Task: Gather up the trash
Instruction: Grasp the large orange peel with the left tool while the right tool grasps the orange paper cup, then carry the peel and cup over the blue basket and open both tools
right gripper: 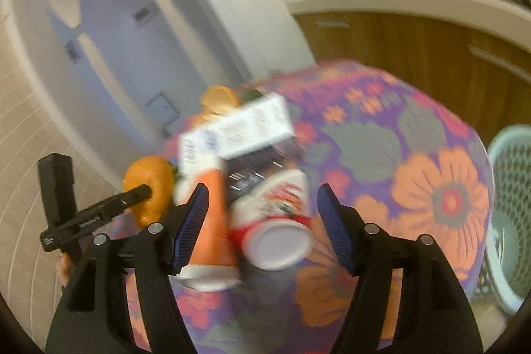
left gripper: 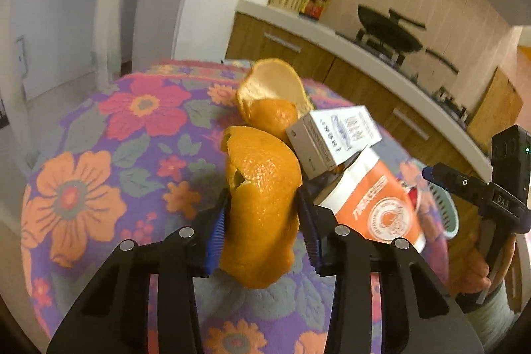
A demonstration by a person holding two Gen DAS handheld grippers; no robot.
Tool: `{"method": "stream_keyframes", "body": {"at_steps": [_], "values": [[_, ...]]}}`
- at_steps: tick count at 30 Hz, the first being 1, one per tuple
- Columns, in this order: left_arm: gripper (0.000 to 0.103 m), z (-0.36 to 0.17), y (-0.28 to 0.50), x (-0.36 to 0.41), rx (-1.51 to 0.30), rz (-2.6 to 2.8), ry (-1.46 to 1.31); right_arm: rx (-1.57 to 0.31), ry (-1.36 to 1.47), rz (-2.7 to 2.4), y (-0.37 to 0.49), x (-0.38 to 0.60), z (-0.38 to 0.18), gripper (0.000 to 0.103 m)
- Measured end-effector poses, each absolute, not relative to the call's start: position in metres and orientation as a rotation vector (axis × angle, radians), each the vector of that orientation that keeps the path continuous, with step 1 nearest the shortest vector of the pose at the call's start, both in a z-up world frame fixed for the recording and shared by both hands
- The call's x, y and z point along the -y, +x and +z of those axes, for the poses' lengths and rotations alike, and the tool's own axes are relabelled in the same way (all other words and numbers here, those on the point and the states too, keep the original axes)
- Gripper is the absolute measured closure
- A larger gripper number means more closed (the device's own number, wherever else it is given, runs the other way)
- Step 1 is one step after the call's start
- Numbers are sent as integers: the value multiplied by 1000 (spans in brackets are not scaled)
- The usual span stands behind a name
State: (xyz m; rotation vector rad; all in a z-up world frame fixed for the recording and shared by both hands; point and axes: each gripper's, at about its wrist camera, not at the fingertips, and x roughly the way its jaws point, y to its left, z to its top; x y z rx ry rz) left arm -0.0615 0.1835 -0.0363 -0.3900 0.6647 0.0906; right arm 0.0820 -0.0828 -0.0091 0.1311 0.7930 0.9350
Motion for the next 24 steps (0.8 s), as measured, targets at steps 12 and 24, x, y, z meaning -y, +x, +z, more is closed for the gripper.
{"method": "stream_keyframes", "body": {"at_steps": [12,24], "values": [[60,-17,-94,-212,-510,-72,-587,-847,-203,1037,53,-11,-20,41],[82,-26,-104,-225,-546,-11,-600,-715,-319,1123,4,-12,-9,83]]}}
